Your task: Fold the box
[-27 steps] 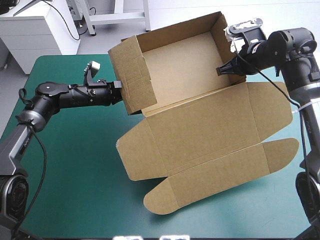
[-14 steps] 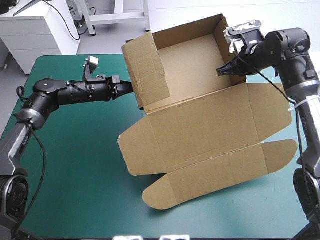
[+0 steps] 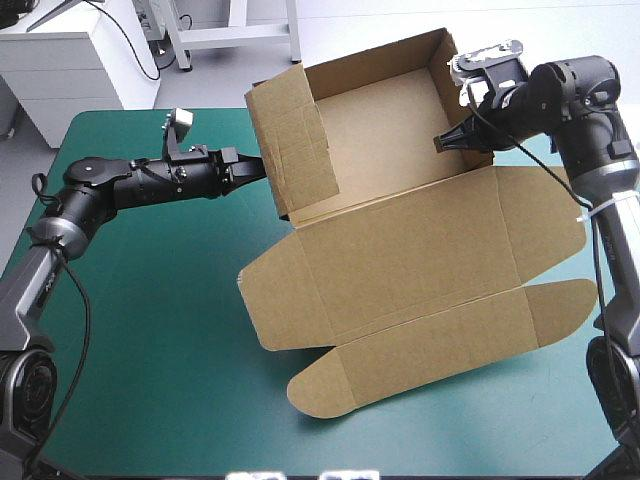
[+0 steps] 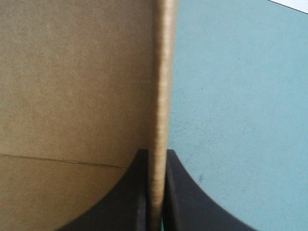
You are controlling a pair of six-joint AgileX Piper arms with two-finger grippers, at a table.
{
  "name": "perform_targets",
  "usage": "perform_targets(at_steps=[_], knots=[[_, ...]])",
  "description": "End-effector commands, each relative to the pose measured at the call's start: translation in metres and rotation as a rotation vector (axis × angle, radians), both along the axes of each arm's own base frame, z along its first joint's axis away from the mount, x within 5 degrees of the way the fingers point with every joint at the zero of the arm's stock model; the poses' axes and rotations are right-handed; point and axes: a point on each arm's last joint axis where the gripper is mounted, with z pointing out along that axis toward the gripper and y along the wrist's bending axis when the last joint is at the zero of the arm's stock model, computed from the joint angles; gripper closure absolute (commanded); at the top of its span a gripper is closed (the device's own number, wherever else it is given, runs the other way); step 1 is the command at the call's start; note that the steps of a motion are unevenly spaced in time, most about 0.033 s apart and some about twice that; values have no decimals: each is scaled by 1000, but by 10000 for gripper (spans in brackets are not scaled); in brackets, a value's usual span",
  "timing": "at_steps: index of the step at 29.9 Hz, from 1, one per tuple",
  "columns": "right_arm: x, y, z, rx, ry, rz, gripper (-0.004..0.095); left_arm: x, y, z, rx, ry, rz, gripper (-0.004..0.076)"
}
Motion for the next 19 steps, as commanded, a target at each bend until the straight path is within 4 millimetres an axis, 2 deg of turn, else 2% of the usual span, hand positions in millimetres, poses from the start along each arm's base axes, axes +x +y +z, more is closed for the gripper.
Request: perform_targets(at_steps=[1, 4, 7, 16, 19], knots=[[-16, -3, 24, 15, -74, 4, 926, -10, 9, 37, -109, -84, -4, 511], [-16, -4, 24, 7, -78, -7, 926, -11, 21, 39, -143, -82, -14, 407], [-16, -4, 24, 7, -78, -7, 926, -12, 27, 39, -152, -71, -16, 352], [-16, -4, 24, 7, -76, -7, 926, -15, 25, 41, -173, -61, -45, 344], [-16, -4, 24, 7, -76, -7, 926, -16, 24, 43, -198, -61, -63, 311]])
